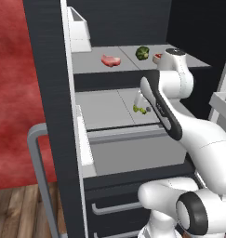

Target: Place one broccoli and one steak in each tupperware on the nearby counter, to pack two identical lunches.

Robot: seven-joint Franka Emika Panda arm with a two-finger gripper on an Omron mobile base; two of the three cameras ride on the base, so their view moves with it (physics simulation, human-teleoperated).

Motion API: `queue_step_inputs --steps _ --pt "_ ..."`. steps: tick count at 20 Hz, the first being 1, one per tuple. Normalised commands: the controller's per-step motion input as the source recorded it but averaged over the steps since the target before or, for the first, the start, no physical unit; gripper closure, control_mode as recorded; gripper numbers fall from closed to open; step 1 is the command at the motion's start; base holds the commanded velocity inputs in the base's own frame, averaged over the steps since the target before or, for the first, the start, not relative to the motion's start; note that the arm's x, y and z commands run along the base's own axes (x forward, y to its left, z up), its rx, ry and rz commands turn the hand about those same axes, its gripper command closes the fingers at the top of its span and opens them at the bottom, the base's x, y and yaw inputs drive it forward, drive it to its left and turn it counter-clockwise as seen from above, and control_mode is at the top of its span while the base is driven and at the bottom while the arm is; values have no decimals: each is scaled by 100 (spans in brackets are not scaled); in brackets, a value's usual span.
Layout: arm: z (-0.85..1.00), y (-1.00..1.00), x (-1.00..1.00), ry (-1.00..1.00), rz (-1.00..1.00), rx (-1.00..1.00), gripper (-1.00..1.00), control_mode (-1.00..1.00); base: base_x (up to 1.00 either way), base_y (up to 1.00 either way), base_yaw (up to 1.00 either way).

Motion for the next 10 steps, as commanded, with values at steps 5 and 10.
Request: queue_step_inputs --steps 5,10 --pt "5 0 -18 -18 0 0 -100 -100 0 0 0" --pt "28 0 -20 -34 1 -3 -100 -100 0 0 0"
